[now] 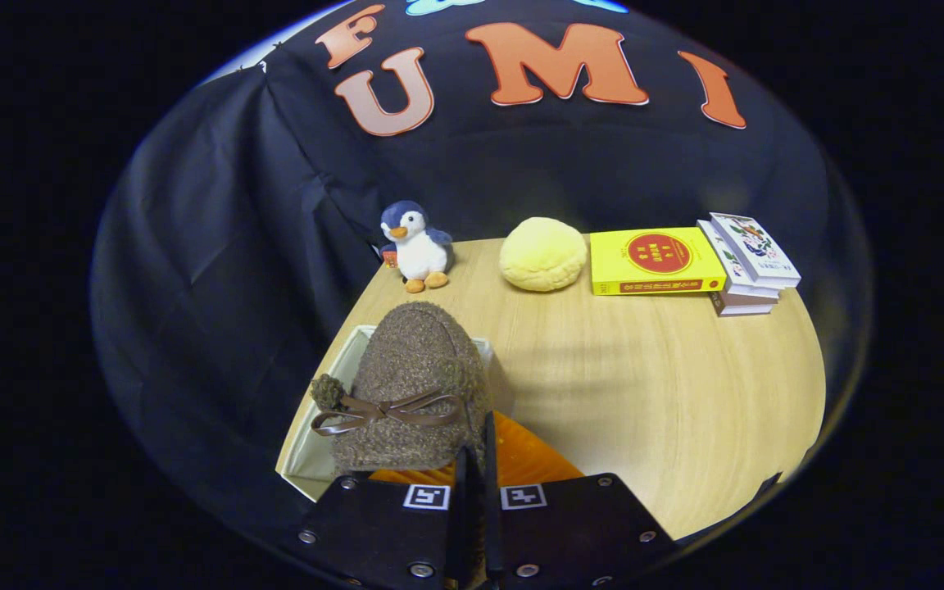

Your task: Open the storage box then place both shoes into the box .Put the left shoe in first, then the right shoe, with the right side of both shoes facing outward in a uniform manner.

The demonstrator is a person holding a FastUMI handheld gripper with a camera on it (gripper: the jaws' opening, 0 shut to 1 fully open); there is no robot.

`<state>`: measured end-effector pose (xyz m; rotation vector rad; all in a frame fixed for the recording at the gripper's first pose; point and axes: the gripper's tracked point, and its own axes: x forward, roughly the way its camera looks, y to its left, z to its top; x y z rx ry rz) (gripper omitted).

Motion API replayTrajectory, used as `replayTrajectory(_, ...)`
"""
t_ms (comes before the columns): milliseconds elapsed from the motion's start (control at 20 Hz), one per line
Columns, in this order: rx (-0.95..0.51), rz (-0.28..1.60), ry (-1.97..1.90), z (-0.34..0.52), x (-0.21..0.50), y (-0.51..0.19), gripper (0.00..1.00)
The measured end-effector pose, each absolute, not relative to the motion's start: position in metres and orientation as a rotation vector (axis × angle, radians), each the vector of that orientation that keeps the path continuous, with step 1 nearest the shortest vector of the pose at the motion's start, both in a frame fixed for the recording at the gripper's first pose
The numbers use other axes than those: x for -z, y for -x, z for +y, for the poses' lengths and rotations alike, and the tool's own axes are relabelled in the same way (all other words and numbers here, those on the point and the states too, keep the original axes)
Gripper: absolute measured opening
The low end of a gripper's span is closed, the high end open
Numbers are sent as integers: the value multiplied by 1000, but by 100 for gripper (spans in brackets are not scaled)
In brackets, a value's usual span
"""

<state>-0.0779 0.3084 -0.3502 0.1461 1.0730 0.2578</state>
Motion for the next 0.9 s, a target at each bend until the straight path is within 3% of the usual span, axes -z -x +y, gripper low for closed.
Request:
replayTrajectory(400,-191,1145,-164,359,384,89,10)
replayTrajectory(600,-151,1180,-151,359,400,105,15)
replayTrajectory(900,-236,1137,-223,357,380,111,41)
